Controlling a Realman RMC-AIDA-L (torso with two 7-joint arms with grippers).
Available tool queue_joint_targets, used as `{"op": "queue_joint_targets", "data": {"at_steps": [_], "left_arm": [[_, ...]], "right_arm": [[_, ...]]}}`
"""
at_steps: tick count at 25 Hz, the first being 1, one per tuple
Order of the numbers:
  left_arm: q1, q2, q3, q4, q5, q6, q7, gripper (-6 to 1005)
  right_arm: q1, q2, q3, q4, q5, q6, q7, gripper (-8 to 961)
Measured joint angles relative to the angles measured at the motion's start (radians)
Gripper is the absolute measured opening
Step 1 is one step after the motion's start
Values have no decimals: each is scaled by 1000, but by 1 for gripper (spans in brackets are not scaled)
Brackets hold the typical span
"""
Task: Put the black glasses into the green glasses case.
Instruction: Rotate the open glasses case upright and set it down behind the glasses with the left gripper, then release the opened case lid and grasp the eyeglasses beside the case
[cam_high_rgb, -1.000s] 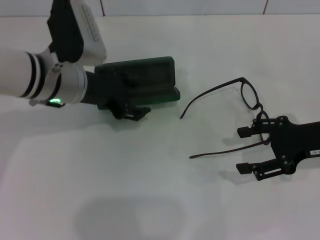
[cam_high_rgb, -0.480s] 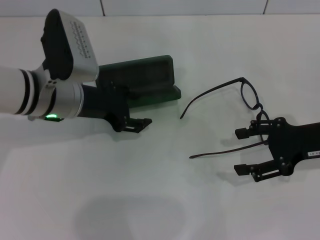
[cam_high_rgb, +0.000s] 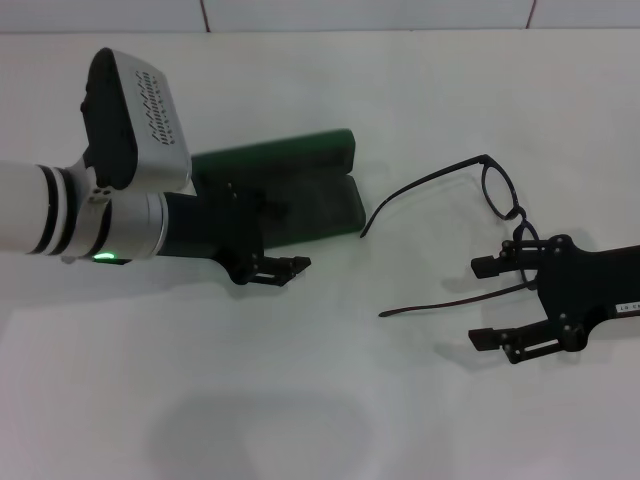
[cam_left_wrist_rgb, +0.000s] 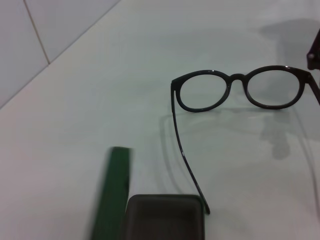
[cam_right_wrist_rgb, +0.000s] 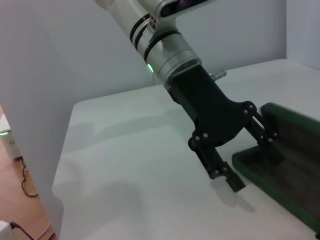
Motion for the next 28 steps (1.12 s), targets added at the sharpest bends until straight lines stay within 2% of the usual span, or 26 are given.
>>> {"op": "queue_joint_targets", "data": {"at_steps": [7, 13, 20, 23, 27, 28], "left_arm": [[9, 0, 0, -6, 0, 7, 15, 722], [22, 2, -7, -1, -22, 99, 23, 726], [99, 4, -30, 32, -100, 168, 98, 728], [122, 4, -45, 34, -118, 211, 130, 728], [151, 4, -69, 34, -128, 275, 137, 729], [154, 4, -78, 31, -129, 283, 143, 729]], "right_arm": [[-2, 1, 2, 0, 0, 7, 0, 855], [-2, -2, 12, -4, 2, 12, 29, 854], [8, -15, 115, -73, 5, 18, 177, 853], [39, -52, 140, -130, -25, 29, 376, 853], [155, -125, 139, -133, -159, 46, 690, 852], [184, -136, 138, -127, -202, 46, 754, 852]]}}
